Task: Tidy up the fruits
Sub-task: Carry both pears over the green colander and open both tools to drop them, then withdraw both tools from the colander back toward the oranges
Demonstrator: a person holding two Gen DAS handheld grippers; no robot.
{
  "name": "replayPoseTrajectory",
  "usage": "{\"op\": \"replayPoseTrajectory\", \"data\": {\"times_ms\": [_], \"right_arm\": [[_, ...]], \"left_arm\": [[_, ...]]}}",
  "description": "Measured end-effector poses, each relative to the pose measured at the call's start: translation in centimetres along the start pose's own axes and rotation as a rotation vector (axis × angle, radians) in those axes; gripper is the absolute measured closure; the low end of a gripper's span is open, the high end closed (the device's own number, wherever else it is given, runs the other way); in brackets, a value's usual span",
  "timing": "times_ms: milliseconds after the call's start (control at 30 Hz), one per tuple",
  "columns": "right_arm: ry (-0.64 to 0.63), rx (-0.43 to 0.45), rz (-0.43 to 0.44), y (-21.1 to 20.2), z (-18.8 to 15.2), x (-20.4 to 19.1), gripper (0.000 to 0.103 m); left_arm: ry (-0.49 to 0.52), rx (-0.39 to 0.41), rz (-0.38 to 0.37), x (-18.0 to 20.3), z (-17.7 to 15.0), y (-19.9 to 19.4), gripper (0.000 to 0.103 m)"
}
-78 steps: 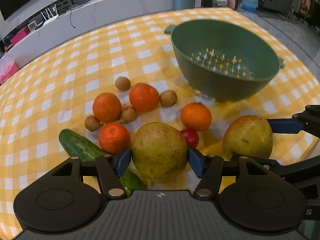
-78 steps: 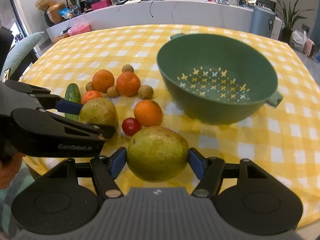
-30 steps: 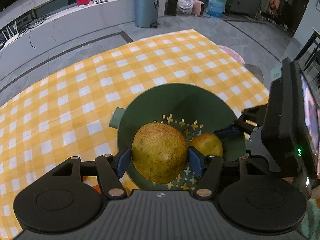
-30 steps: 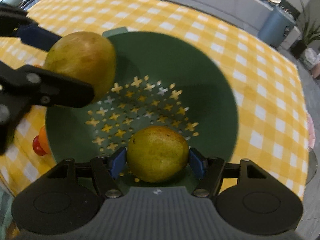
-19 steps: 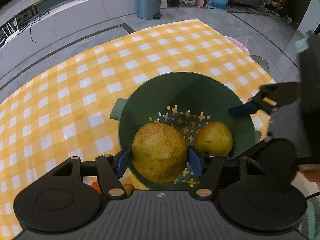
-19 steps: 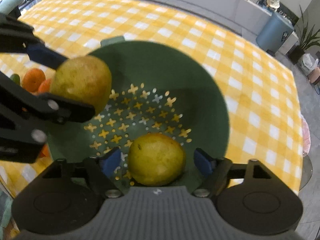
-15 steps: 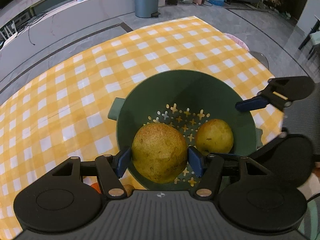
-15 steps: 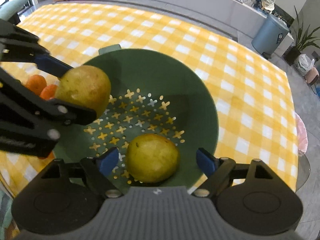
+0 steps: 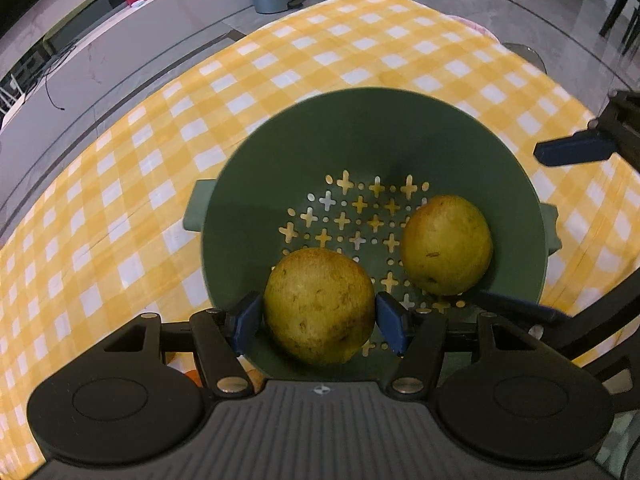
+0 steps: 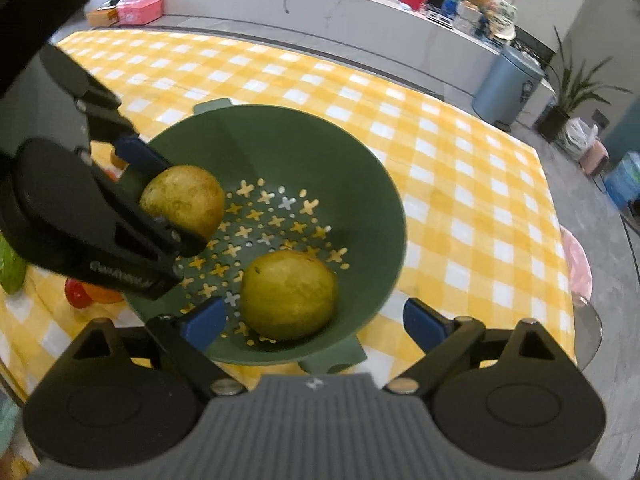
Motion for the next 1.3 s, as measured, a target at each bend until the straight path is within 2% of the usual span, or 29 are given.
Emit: {"op": "replayPoseTrajectory", "data": {"times_ms": [200,367,500,700,900,1133,1300], "right_arm": [[0.029,0.005,-0.009,-0.1,-0.2,0.3,0.010],[0.050,-0.010,-0.007,0.2,-0.6,0.3,0.009],[0.066,-0.008,-0.005,-0.2,-1.0,0.1,0.009],[0.106,0.026,-0.050,-2.2,-1.4,0.4,0.008],[0.179,0.079,-0.101,-4.7,-2.0,0.1,0.008],[0.242,0.152,-0.152,-7.3,-3.0,-1.6,0.008],[0.295,0.198,-0.128,-8.3,-3.3,-3.4,0.008]], "left_arm": [[0.026,-0.011,0.019,0.7,-0.2,0.5,0.029],[0.049,0.005,0.055,1.0,-0.1,0.4,0.020],[0.065,0.033,0.073,1.1,-0.4,-0.2,0.020],[0.055,0.136,0.112,0.7,-0.4,-3.4,0.020],[0.004,0.216,0.123,-0.3,-1.4,-7.2,0.019],[-0.033,0.274,0.133,-1.9,-4.3,-11.1,0.019],[-0.077,0.306,0.120,-3.4,-7.1,-13.4,0.019]]}}
Point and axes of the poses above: each gripper's, at about its wrist camera, not at the fingertips, and y roughly the way its jaws point, x to its right, z to its top, the point moved 1 cm from there along y, roughly the way its jaws point, and after that the axes turned 10 degrees about -y, right-handed, at the moved point
